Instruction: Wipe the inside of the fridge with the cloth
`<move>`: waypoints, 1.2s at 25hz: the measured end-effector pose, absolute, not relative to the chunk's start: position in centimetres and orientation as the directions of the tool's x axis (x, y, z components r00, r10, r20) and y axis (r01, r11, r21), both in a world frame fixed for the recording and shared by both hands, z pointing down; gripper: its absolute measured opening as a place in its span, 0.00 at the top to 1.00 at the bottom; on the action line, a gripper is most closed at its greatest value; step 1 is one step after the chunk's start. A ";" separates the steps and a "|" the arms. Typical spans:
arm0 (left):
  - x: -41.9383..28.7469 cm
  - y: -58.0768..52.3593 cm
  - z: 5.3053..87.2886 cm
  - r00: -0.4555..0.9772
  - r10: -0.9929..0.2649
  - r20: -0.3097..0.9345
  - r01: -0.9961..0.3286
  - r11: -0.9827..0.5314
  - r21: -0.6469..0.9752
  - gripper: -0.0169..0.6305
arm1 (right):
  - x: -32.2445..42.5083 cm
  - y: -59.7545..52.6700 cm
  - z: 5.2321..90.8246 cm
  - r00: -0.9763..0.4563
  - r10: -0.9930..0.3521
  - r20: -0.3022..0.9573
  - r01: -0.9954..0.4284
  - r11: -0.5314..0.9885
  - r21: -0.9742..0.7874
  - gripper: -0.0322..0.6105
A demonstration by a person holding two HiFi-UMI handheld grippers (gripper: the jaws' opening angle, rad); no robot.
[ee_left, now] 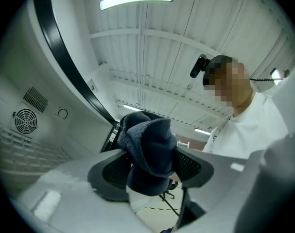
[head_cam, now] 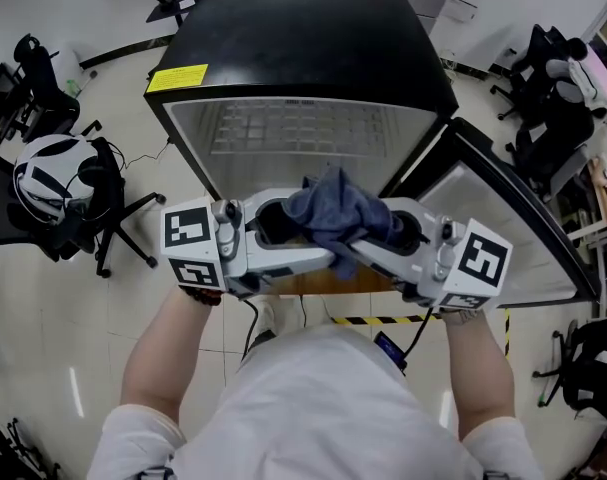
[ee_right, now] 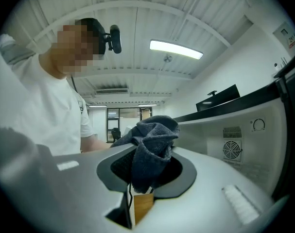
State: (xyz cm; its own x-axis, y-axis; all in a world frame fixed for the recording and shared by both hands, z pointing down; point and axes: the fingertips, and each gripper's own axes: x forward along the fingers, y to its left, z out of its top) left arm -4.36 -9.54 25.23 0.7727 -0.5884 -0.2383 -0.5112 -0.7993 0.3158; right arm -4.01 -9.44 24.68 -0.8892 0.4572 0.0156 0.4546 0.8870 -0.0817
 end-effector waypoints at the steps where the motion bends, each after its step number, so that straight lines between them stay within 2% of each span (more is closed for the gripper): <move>1: -4.3 -9.4 25.2 0.777 -0.583 -0.237 -0.507 -0.803 0.312 0.55 | -3.9 -9.4 24.7 -0.884 0.468 0.017 0.465 0.881 -0.084 0.83; 7: -4.1 -8.9 25.3 0.787 -0.576 -0.222 -0.508 -0.808 0.298 0.76 | -3.2 -9.3 24.8 -0.877 0.479 0.033 0.476 0.876 -0.076 0.82; 11: -4.2 -9.0 25.5 0.776 -0.596 -0.208 -0.534 -0.795 0.287 0.85 | -3.1 -9.6 24.8 -0.887 0.460 0.045 0.456 0.886 -0.077 0.79; 16: -4.4 -9.6 25.9 0.749 -0.640 -0.172 -0.593 -0.763 0.256 0.86 | -3.0 -10.4 25.2 -0.911 0.409 0.059 0.405 0.912 -0.069 0.75; 20: -5.0 -10.3 26.4 0.705 -0.697 -0.132 -0.666 -0.714 0.214 0.87 | -2.5 -10.8 25.4 -0.919 0.388 0.066 0.383 0.921 -0.073 0.68; 30: -6.5 -12.1 27.9 0.574 -0.818 -0.027 -0.812 -0.574 0.107 0.87 | -2.5 -11.1 26.1 -0.935 0.336 0.115 0.337 0.942 -0.018 0.68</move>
State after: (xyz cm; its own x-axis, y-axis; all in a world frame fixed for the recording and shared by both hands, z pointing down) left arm -6.54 -12.13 27.89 0.5742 -0.8183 -0.0270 -0.8122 -0.5735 0.1065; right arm -2.47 -11.11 26.10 -0.9347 0.3363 0.1153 0.3365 0.9415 -0.0181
